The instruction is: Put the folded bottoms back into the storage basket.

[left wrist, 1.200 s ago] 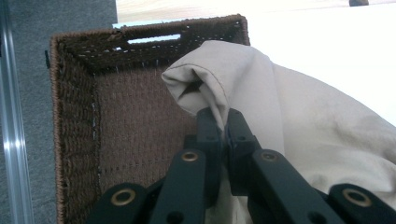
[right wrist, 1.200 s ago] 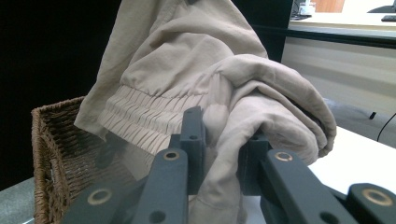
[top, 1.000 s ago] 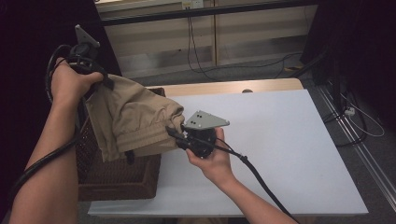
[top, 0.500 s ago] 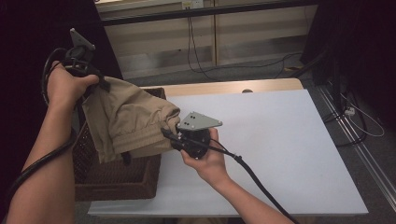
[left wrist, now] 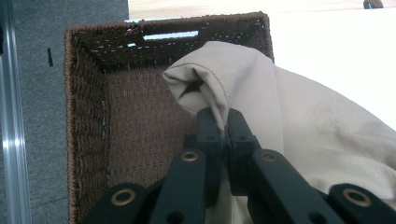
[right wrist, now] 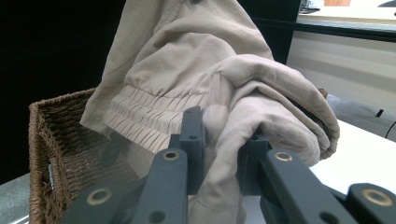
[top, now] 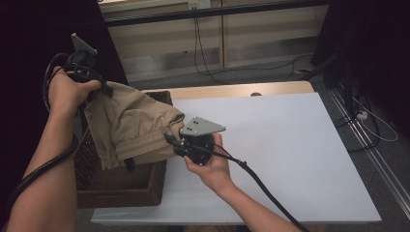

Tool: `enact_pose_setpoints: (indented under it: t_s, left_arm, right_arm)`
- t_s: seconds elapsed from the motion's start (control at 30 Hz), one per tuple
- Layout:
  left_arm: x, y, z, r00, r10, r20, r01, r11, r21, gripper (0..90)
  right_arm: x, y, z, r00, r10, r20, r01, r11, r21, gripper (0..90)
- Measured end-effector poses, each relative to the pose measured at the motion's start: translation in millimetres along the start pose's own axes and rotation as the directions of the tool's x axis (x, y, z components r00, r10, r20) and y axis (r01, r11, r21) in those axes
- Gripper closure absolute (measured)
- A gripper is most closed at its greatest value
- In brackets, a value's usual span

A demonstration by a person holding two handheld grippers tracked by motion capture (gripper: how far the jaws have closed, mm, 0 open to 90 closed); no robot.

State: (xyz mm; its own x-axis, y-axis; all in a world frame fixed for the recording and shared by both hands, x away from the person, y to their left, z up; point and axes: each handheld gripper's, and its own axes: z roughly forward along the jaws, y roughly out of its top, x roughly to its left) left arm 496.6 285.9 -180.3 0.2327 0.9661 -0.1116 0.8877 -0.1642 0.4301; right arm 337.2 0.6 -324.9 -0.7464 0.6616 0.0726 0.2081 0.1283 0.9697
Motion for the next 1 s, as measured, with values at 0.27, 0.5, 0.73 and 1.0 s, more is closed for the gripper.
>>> enact_pose_setpoints:
  t_s: [0.27,0.5,0.73,1.0]
  left_arm:
    - [6.9,-2.6,3.6,1.0,0.0,-0.003,0.0,1.0,0.007,87.2]
    - [10.5,-3.7,6.4,1.0,-0.003,0.002,0.003,1.0,0.005,87.2]
    - [17.1,-5.8,9.2,1.0,-0.01,0.0,0.01,0.9999,0.01,87.2]
    - [23.9,-8.6,11.8,0.9999,-0.016,-0.005,0.016,0.9999,0.006,87.1]
  right_arm:
    - [5.4,-2.1,6.2,1.0,-0.005,-0.003,0.005,0.9999,0.01,77.0]
    - [7.1,-2.9,9.0,1.0,-0.006,0.0,0.006,0.9999,0.011,77.0]
    - [8.8,-4.6,13.1,1.0,-0.002,-0.002,0.002,0.9998,0.018,77.0]
    - [13.2,-6.7,18.7,0.9999,-0.009,-0.005,0.009,0.9997,0.024,76.9]
